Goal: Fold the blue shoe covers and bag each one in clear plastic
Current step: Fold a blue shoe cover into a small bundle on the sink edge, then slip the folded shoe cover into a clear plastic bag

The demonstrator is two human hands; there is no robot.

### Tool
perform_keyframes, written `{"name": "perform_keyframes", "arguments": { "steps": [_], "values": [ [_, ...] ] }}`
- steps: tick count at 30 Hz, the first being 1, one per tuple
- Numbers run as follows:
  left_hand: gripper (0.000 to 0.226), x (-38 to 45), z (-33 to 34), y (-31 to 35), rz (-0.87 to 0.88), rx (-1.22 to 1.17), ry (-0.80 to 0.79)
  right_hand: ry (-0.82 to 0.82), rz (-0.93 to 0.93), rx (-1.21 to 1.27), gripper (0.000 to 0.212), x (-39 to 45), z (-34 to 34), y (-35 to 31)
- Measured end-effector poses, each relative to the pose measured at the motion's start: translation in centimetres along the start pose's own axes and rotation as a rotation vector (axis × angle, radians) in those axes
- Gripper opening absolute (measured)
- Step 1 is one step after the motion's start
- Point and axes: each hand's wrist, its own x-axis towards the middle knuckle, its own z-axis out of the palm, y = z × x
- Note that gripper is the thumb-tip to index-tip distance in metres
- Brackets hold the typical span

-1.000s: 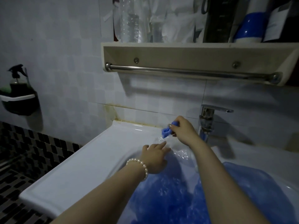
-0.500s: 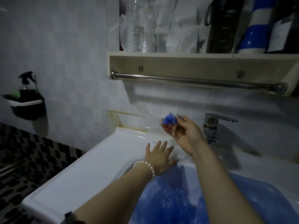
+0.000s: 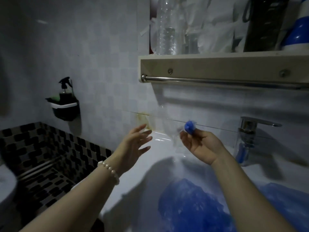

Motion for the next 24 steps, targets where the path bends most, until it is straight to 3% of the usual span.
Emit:
{"name": "perform_keyframes", "arguments": {
  "steps": [3, 7, 10, 11, 13, 14, 17, 22, 24],
  "values": [
    [0.071, -1.2, -1.0, 2.1, 0.097, 0.075, -0.066, 0.010, 0.165, -0.075, 0.031, 0.2, 0.7, 2.3],
    [0.023, -2.6, -1.6, 3.6, 0.180, 0.478, -0.056, -0.014, 0.276, -0.145, 0.022, 0.7, 0.8, 4.5],
    [0.014, -3.1, -2.9, 4.6, 0.140, 0.514, 0.063, 0.058, 0.195, -0.059, 0.035, 1.5, 0.1, 4.4],
    [0.013, -3.2, -3.5, 4.8, 0.125, 0.470, 0.105, 0.076, 0.144, -0.024, 0.032, 1.6, -0.1, 4.3],
    [0.012, -3.4, -4.5, 5.0, 0.114, 0.454, 0.209, 0.067, 0.047, 0.026, 0.006, 1.8, -0.4, 3.9],
    [0.014, -3.4, -4.9, 4.9, 0.113, 0.480, 0.255, 0.038, 0.020, 0.009, 0.007, 1.7, -0.4, 3.8],
    [0.024, -3.5, -5.2, 4.1, 0.122, 0.544, 0.315, -0.084, -0.074, -0.395, 0.013, 1.0, 0.7, 3.5],
    [0.037, -3.3, -4.3, 3.3, 0.136, 0.726, 0.286, -0.389, -0.605, -1.552, 0.009, -1.9, 5.0, 5.4],
    [0.036, -3.4, -3.8, 3.4, 0.111, 0.818, 0.233, -0.493, -0.755, -1.852, 0.016, -3.1, 6.1, 6.2]
  ]
}}
